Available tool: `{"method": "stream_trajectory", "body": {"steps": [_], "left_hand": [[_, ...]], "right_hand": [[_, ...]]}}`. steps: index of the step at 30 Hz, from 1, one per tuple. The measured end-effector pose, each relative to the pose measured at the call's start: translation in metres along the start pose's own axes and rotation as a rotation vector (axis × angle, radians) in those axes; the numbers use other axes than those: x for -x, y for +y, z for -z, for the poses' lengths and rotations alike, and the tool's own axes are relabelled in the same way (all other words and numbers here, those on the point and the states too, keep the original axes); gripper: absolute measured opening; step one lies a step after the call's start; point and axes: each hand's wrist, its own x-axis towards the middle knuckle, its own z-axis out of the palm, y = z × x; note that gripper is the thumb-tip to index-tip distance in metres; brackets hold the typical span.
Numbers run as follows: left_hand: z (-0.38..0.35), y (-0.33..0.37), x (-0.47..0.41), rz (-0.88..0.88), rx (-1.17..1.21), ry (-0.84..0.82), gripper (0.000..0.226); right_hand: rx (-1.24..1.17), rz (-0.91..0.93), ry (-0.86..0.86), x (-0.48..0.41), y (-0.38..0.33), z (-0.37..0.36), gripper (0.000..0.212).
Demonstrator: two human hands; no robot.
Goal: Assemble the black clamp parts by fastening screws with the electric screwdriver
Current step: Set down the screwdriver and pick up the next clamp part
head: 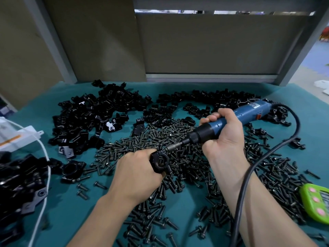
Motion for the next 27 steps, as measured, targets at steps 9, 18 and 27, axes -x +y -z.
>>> {"method": "stream_trajectory", "body": {"steps": [9, 18, 27], "left_hand": [[0.0002, 0.0016, -0.0019, 0.072, 0.105, -0.103, 0.033], [0.0011, 0.0010, -0.0009, 0.098, 0.057, -0.124, 0.035], [0.0008, 0.0010, 0.0002, 0.151, 0.097, -0.146, 0.035]], "right_hand": [[0.007, -0.004, -0.058, 0.0011, 0.0058, 0.0003, 0.019], [0.057, 0.051, -0.113, 0.0049, 0.0091, -0.0020, 0.018], [0.072, 0.057, -0.155, 0.0057, 0.0093, -0.0030, 0.021]]}}
